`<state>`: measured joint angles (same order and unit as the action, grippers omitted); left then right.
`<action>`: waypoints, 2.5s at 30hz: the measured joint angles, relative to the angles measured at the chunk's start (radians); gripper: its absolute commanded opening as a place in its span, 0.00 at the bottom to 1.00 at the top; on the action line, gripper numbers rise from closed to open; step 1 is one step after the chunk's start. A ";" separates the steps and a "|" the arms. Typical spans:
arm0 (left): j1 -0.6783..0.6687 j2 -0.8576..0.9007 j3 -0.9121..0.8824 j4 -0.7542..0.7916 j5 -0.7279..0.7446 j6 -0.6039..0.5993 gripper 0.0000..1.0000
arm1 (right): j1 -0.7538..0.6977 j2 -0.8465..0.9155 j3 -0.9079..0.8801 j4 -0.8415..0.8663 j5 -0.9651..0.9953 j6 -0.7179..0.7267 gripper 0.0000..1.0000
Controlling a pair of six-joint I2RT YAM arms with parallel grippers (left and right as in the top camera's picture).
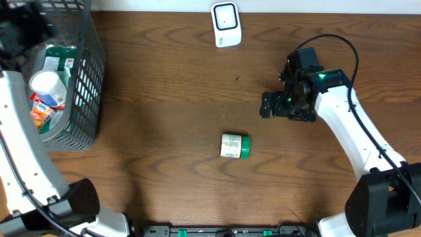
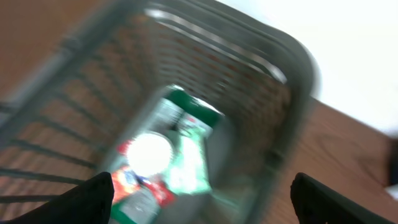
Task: Scan the item barcode
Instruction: 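Reach the left gripper into the basket toward the white jar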
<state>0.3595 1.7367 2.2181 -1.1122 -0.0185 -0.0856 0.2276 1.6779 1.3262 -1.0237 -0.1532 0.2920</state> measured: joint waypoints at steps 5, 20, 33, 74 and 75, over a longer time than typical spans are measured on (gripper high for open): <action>0.076 0.078 0.000 0.055 -0.034 0.000 0.92 | 0.000 0.000 0.000 0.000 0.026 -0.005 0.99; 0.164 0.490 -0.002 0.116 -0.006 0.088 0.98 | 0.000 0.000 0.000 0.000 0.039 -0.009 0.99; 0.163 0.592 -0.002 0.048 0.032 0.106 0.99 | 0.000 0.000 0.000 0.000 0.039 -0.009 0.99; 0.157 -0.196 0.019 -0.019 0.197 0.048 0.74 | 0.000 0.000 0.000 -0.001 0.042 -0.012 0.99; 0.150 -0.221 0.020 -0.041 0.220 0.040 0.74 | 0.000 0.000 0.000 0.000 0.042 -0.012 0.99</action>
<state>0.5098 1.5158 2.2379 -1.1530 0.2012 -0.0452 0.2276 1.6779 1.3262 -1.0241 -0.1112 0.2802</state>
